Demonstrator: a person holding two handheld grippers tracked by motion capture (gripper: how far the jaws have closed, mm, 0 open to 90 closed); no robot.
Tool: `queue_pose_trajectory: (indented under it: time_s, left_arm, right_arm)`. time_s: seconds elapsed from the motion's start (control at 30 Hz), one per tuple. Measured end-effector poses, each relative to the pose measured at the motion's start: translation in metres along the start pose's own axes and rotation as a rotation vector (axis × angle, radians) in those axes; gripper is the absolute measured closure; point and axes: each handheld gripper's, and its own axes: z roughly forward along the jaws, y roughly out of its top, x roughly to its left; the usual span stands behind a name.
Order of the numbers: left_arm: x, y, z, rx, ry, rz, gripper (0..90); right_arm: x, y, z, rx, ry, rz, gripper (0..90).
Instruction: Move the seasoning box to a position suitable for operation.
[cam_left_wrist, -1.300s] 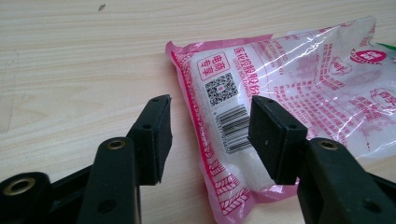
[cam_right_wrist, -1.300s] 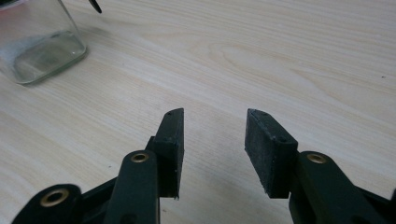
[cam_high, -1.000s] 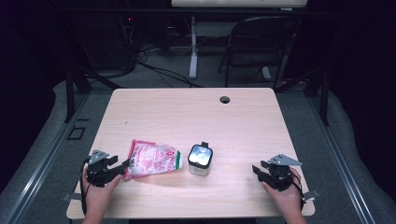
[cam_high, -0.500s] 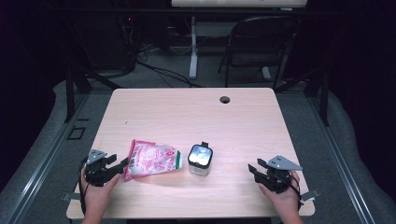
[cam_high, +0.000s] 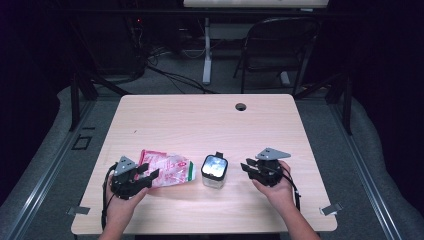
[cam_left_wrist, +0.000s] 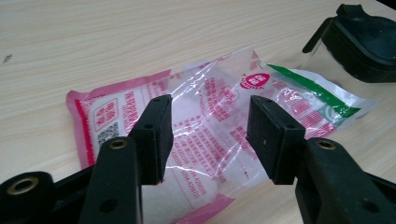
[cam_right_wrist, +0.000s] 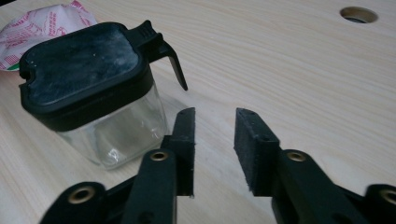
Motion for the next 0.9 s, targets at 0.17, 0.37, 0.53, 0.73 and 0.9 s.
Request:
queue_pose_trajectory:
  time_s: [0.17,0.37,0.53,0.73,0.9]
  left_arm:
    - [-0.009,0.003,0.004,0.009,-0.05,-0.01,62.5]
    - [-0.02,0.005,0.012,0.026,-0.055,0.027,70.2]
    - [-0.031,0.01,0.016,0.018,-0.069,0.059,77.4]
    - [-0.042,0.015,0.026,0.019,-0.096,0.079,86.4]
    - [-0.052,0.018,0.034,0.031,-0.128,0.106,90.0]
  right_arm:
    - [0.005,0.01,0.02,0.037,0.06,-0.025,86.6]
    - [0.006,0.017,0.036,0.033,0.067,-0.044,82.4]
    - [0.006,0.019,0.039,0.021,0.078,-0.029,83.4]
    - [0.006,0.019,0.041,0.024,0.1,-0.021,87.8]
    - [0.007,0.019,0.04,0.022,0.123,-0.023,86.6]
